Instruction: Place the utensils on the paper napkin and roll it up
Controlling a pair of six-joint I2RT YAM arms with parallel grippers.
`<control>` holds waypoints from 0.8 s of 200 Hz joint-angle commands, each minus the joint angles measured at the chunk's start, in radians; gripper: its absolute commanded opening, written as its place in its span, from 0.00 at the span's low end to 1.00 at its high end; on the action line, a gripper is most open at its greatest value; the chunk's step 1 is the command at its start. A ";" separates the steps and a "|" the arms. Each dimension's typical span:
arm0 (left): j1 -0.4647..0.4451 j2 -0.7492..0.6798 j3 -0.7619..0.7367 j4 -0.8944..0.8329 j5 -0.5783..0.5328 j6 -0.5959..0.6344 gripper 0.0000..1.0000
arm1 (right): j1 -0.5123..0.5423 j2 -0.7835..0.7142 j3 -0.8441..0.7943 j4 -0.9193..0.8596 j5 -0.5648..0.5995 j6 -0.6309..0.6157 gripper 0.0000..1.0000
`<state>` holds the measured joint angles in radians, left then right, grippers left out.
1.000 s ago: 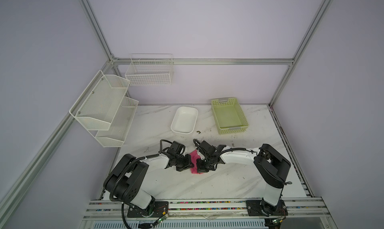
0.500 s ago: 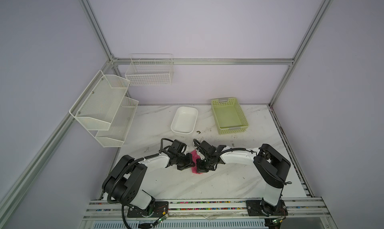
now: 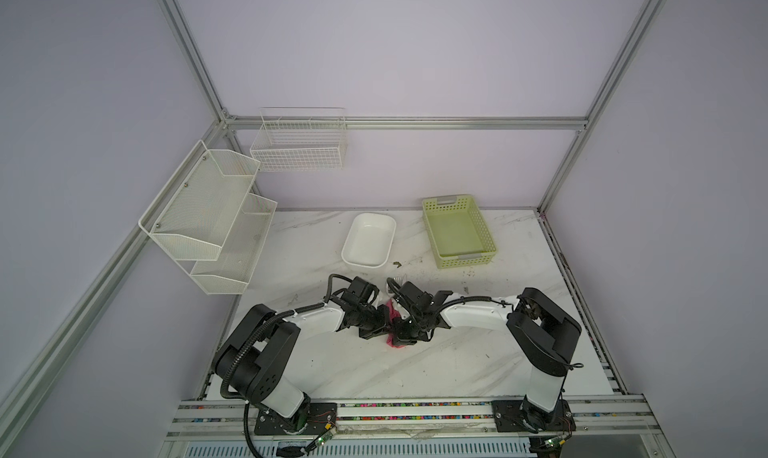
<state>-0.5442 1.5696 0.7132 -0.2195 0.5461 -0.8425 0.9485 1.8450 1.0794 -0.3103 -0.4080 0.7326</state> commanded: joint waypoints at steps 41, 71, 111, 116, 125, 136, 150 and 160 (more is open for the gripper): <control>-0.001 0.037 0.087 -0.155 -0.083 0.045 0.00 | -0.024 -0.085 0.001 -0.024 -0.041 0.022 0.00; 0.015 0.032 0.069 -0.168 -0.095 0.036 0.00 | -0.082 -0.162 -0.047 0.004 -0.094 0.016 0.00; 0.029 0.037 0.062 -0.175 -0.102 0.036 0.00 | -0.189 -0.248 -0.257 0.350 -0.345 0.081 0.00; 0.029 0.037 0.062 -0.176 -0.102 0.037 0.00 | -0.198 -0.251 -0.279 0.401 -0.373 0.092 0.00; 0.032 0.037 0.063 -0.176 -0.104 0.037 0.00 | -0.210 -0.247 -0.307 0.455 -0.404 0.094 0.00; 0.033 0.039 0.061 -0.176 -0.107 0.036 0.00 | -0.212 -0.234 -0.330 0.498 -0.429 0.079 0.00; 0.035 0.039 0.062 -0.176 -0.106 0.036 0.00 | -0.214 -0.199 -0.351 0.545 -0.457 0.066 0.00; 0.036 0.039 0.065 -0.176 -0.104 0.035 0.00 | -0.214 -0.176 -0.365 0.580 -0.471 0.069 0.00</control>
<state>-0.5175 1.5978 0.7399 -0.3256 0.4900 -0.8253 0.7338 1.6283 0.7422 0.0914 -0.7757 0.7921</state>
